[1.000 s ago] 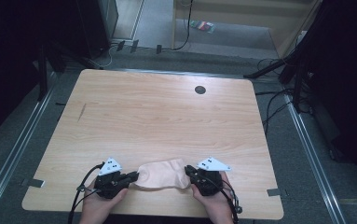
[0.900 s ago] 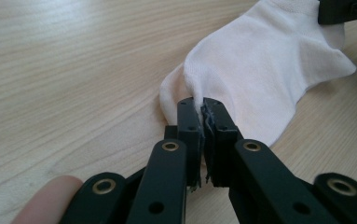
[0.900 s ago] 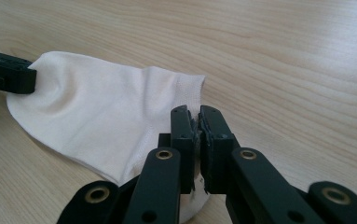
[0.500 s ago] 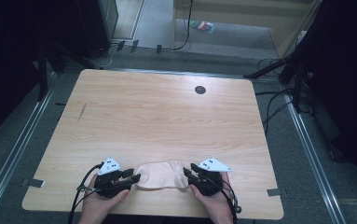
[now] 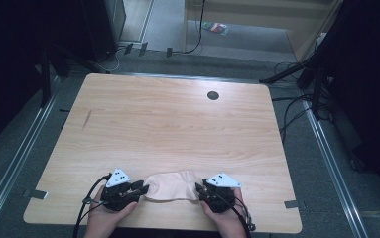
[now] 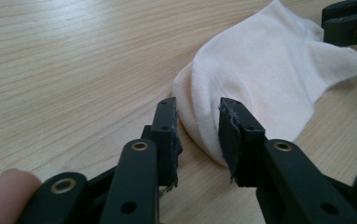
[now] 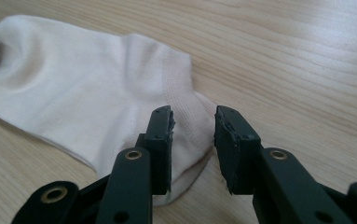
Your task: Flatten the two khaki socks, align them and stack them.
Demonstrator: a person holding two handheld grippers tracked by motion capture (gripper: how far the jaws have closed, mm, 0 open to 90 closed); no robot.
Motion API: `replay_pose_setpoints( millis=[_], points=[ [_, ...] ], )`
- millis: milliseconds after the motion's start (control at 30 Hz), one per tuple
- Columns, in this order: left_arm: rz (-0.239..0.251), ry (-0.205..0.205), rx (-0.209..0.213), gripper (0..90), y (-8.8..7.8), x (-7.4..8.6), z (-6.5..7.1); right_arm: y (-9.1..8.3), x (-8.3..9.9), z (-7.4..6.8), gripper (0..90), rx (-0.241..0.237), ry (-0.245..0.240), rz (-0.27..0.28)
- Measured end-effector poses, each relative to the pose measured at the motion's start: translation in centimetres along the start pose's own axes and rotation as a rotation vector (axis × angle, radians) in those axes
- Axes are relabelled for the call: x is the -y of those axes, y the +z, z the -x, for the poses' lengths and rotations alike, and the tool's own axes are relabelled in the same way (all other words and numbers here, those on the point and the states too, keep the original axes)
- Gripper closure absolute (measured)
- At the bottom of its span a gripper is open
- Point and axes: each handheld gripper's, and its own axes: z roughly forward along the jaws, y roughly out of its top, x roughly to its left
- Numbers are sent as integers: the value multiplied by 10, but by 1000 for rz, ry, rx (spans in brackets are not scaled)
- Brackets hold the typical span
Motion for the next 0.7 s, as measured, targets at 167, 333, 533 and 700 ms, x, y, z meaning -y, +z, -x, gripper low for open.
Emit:
replay_pose_setpoints(
  millis=[167, 333, 533, 700],
  points=[
    [50, 0, 0, 550, -3, 0, -3, -2, 0, 3, 643, -7, 11, 17],
    [124, 20, -14, 468, -7, 0, -3, -6, -1, 5, 585, -11, 8, 52],
    [225, 23, 28, 536, -13, -2, 2, -11, -3, 4, 678, -20, 15, 111],
    [159, 48, 66, 663, 0, -1, 8, -12, -5, 0, 803, -81, 22, 124]
  ],
)
